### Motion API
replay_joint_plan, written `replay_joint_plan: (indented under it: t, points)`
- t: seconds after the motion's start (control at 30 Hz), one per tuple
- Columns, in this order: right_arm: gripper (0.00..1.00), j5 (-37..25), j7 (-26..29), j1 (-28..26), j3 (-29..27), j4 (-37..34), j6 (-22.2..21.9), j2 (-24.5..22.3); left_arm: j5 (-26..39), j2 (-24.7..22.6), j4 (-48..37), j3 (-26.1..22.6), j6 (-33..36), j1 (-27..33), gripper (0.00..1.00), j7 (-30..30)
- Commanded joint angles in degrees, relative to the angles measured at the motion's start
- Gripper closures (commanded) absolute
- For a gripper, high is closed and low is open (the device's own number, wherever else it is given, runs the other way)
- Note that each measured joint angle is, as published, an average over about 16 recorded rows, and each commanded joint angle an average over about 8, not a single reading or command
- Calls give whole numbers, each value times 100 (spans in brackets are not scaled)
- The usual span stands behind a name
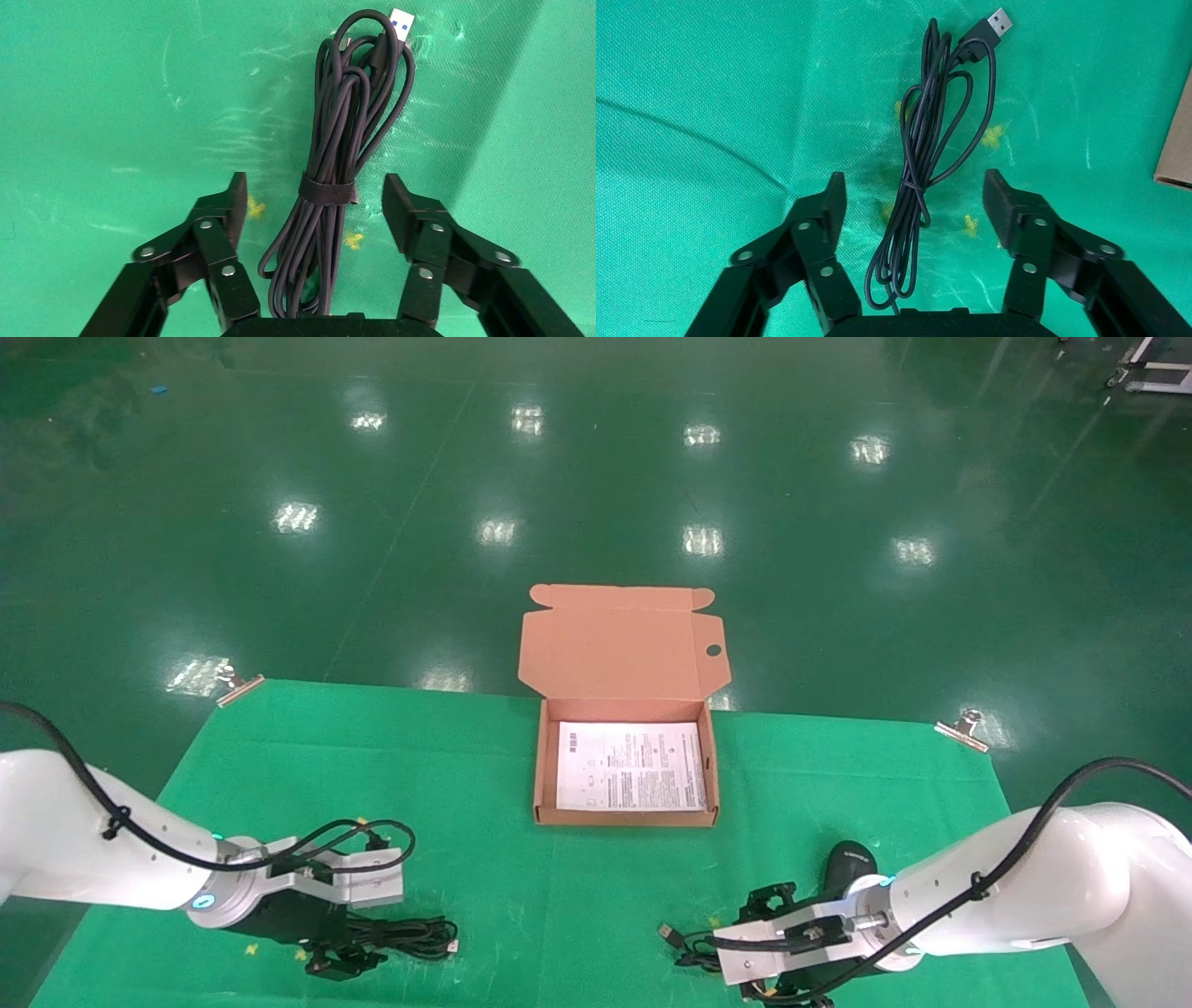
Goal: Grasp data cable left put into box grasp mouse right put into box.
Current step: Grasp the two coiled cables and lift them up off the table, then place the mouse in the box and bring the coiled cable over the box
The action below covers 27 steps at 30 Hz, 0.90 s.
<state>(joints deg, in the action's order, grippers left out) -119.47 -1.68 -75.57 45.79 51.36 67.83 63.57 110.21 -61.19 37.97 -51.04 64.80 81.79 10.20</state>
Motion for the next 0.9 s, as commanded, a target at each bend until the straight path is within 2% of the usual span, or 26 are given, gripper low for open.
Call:
replay_joint_plan:
  t: [0.03,0.73,0.9]
  points:
    - [100,-1,1,2,0,7,1,-2,4,1,8,-2,2,0,100,3]
    - [100,-8,5,5,3,25,8,-15,10,9,39,-6,11,-2,100,10]
    - [100,23,145,-36,-79,123,15,-163,62,94,234,5,-37,48,100,12]
